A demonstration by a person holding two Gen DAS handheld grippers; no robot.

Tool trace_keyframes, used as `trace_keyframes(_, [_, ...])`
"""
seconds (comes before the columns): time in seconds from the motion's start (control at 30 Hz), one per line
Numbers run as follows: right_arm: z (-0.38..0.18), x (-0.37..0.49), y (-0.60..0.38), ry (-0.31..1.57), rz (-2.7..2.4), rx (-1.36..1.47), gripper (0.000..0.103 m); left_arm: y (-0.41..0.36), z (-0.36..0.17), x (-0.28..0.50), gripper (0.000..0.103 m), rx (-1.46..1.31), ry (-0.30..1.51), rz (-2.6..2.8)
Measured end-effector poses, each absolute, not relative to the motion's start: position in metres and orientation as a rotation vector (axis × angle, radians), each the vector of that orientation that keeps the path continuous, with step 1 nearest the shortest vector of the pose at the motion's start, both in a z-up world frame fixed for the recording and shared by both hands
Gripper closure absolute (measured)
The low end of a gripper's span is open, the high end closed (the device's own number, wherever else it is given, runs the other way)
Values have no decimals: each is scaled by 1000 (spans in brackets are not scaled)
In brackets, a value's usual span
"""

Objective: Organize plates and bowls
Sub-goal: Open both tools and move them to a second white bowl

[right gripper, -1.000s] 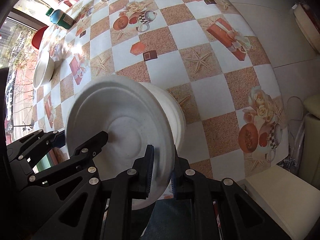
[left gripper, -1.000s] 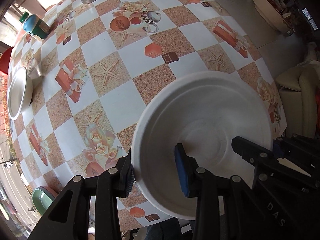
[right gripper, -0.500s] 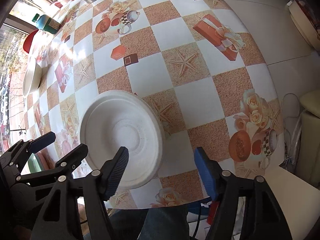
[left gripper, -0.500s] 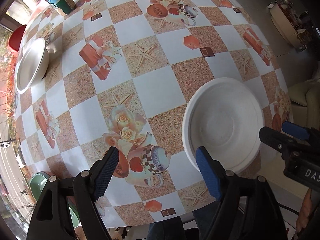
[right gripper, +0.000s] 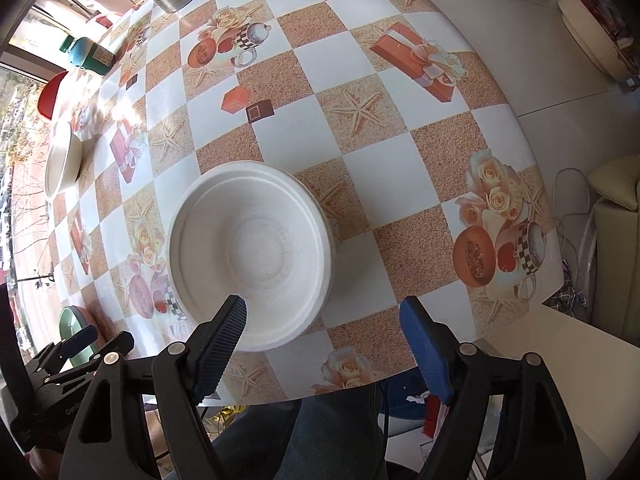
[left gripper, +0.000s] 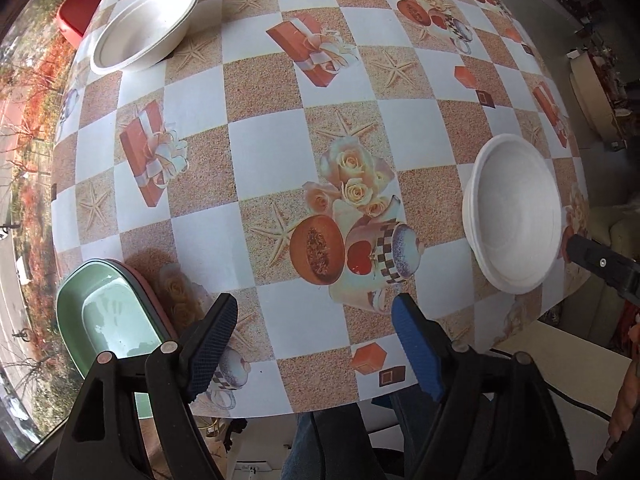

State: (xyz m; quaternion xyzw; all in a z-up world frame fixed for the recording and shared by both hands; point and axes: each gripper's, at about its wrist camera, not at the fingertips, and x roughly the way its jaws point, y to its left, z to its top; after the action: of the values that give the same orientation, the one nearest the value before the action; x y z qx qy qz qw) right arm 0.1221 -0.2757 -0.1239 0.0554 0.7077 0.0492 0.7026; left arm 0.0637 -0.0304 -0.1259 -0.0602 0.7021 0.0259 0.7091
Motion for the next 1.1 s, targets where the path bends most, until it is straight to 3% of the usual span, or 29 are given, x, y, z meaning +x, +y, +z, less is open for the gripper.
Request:
trace_keyframes(0.43, [-96, 103, -205, 1513, 193, 22, 23, -9, -91, 35, 21, -106, 1445, 3])
trace_keyframes(1.1, [-86, 108, -114, 1505, 362, -160, 23, 63, -65, 33, 21, -306, 1356, 195])
